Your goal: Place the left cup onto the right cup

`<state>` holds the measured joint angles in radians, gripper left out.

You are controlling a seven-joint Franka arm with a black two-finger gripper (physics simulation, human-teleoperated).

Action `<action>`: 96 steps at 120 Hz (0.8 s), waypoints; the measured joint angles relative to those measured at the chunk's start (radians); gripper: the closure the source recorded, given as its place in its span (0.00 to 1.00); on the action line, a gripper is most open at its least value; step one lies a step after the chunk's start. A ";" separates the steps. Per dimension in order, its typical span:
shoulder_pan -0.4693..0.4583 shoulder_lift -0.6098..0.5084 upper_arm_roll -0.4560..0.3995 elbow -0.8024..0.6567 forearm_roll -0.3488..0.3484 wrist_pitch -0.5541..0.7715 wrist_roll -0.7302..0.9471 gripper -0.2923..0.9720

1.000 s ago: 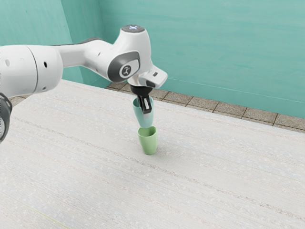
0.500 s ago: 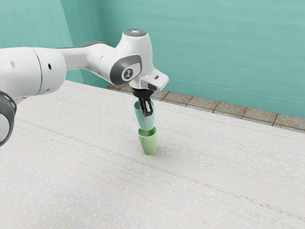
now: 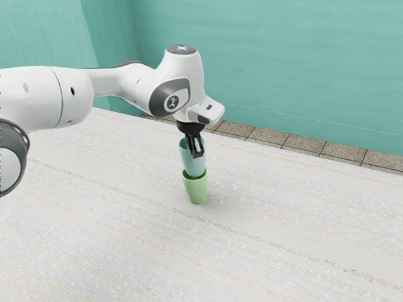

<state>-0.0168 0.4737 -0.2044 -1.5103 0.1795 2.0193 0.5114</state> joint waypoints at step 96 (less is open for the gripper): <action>0.002 0.034 0.000 0.016 0.000 0.000 0.000 0.77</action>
<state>-0.0153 0.5073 -0.2040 -1.4945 0.1794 2.0191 0.5117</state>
